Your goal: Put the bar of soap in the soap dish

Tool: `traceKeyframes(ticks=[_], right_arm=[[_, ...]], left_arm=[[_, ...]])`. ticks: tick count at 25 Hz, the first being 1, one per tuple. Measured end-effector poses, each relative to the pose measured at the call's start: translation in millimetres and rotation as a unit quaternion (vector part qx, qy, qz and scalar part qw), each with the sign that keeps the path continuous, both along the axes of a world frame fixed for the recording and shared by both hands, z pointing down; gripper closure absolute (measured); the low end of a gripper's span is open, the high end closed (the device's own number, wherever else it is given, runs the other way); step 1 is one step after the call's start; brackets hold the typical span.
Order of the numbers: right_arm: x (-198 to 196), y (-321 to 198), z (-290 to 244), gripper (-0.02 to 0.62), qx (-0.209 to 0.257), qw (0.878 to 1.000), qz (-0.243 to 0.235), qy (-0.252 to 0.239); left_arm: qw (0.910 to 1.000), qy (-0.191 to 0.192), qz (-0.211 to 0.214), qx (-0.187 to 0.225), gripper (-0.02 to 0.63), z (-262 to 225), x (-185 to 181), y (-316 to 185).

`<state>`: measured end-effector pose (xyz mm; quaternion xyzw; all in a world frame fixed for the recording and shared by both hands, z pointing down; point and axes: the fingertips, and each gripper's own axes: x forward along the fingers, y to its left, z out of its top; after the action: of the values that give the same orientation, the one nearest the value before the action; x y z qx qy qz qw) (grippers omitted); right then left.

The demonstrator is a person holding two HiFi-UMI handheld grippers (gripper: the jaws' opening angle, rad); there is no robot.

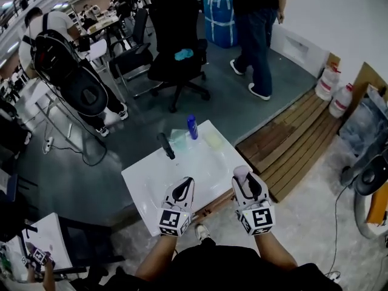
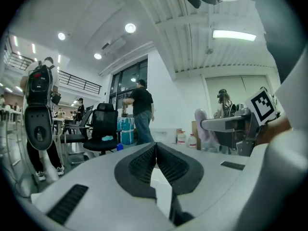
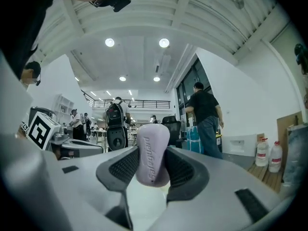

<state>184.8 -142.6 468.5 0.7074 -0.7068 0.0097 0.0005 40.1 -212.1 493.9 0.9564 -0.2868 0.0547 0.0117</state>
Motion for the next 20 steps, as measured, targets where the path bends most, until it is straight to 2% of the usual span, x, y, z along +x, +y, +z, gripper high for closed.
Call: traceKeyframes(ticks=[6,14,20], right_arm=[[-14,-51,10,0.408,-0.007,1.0,-0.01,0.009],[-19,-100,14,0.408,-0.013,0.999,-0.026,0.022],[-9,-141,23,0.408,-0.028,0.998,-0.05,0.03]], left_arm=[[0.9999,-0.002,-0.015,0.008,0.584,8,-17,-51],[0.9995,0.004,-0.031,0.002,0.584,17,-34,-89],[0.9982,0.001,-0.06,-0.006,0.584,24,-34,-116]])
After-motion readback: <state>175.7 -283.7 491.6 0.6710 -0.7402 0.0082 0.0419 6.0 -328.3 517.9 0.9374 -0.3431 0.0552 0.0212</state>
